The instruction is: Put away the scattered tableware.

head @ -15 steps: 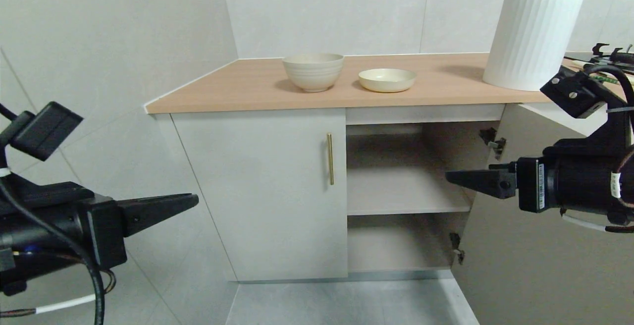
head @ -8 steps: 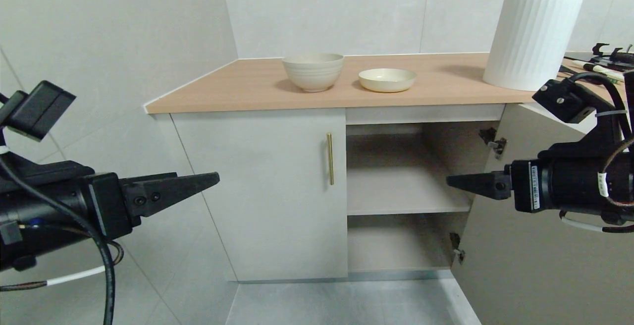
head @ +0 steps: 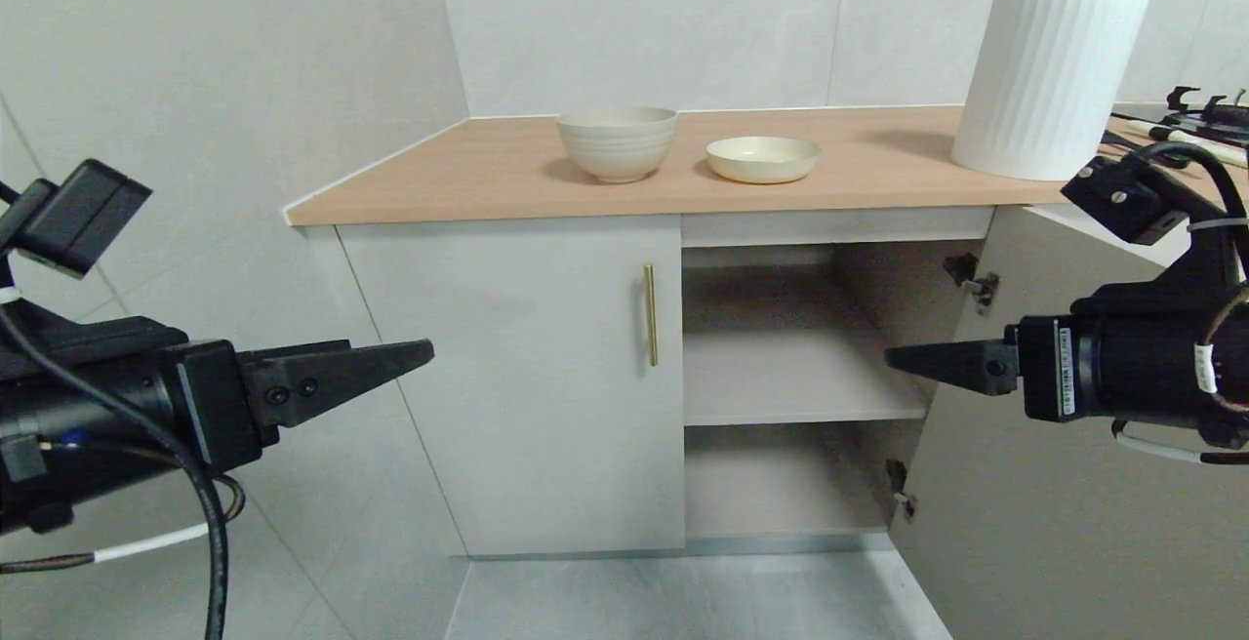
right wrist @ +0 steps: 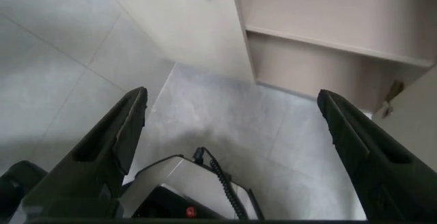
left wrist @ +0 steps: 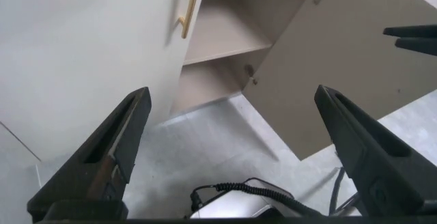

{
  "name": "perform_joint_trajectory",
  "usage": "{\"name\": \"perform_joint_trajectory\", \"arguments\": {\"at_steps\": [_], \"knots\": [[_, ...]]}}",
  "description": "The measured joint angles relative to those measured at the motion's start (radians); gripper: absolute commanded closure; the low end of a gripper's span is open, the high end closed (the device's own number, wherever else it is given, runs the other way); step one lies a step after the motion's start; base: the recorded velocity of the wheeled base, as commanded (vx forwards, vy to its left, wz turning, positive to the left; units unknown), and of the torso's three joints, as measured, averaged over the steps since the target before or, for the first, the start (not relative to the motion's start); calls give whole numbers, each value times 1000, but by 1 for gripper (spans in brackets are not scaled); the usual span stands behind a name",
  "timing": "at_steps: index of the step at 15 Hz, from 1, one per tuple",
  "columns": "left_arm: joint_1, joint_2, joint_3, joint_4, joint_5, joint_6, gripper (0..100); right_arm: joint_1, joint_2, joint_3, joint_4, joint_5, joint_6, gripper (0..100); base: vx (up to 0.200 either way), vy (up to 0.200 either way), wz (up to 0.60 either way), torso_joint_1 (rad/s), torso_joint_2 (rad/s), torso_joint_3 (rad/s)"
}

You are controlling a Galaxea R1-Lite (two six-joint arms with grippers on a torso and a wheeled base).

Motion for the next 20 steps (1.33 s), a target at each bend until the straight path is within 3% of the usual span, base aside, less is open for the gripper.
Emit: {"name": "perform_joint_trajectory", "arguments": {"at_steps": [10,20], "knots": [[1,1,-1,0,0,-1,0,-1,-63,33,-6,5,-16,0,200,0,0,3,3,2],[0,-6,1,-1,-1,-1,0,-1,-63,41,-7,0,-38,0,0,0,0,0,0,0]]}}
